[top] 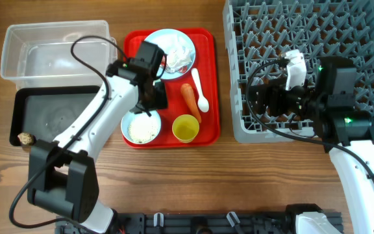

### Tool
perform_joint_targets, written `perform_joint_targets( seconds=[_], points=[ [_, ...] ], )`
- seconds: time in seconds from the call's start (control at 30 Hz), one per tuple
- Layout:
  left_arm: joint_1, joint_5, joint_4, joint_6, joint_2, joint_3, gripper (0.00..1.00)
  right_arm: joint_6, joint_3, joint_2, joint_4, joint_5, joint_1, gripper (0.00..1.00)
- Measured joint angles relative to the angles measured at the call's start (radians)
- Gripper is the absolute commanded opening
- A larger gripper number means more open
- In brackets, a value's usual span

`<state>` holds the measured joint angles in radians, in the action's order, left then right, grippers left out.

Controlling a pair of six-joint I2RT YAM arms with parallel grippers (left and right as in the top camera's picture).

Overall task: Sort waste into correct bins and load items into the dishwasher rack
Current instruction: 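Grasp the rim of the blue rice bowl with the left gripper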

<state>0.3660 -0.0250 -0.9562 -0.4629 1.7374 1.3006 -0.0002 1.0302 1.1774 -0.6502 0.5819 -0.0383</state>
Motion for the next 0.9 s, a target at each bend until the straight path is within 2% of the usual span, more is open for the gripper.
perform_joint_targets(
  seconds=[0.1,0.33,0.47,0.57,0.7,0.83,0.9],
  points=[
    [0.0,-0.002,0.04,-0.016,0.0,-0.047,0.49,0.0,0.0,0.0,0.001,0.0,0.0,0.89],
    [0.0,-0.003,0.172,-0.032,0.0,-0.169,0.35,0.0,0.0,0.0,0.0,0.0,0.0,0.89],
    [0.0,-0.004,0.176,-0.037,0.0,-0.199,0.3,0.0,0.0,0.0,0.001,0.0,0.0,0.89],
    [0.002,-0.004,0.182,-0.037,0.0,-0.199,0.2,0.0,0.0,0.0,0.001,0.0,0.0,0.89],
    [0.013,-0.01,0.188,-0.039,0.0,-0.198,0.15,0.0,0.0,0.0,0.001,0.0,0.0,0.89],
    [0.029,-0.01,0.187,-0.041,0.0,-0.198,0.04,0.0,0.0,0.0,0.002,0.0,0.0,0.89],
    [0.039,-0.01,0.186,-0.042,0.0,-0.198,0.04,0.0,0.0,0.0,0.003,0.0,0.0,0.89]
  ],
)
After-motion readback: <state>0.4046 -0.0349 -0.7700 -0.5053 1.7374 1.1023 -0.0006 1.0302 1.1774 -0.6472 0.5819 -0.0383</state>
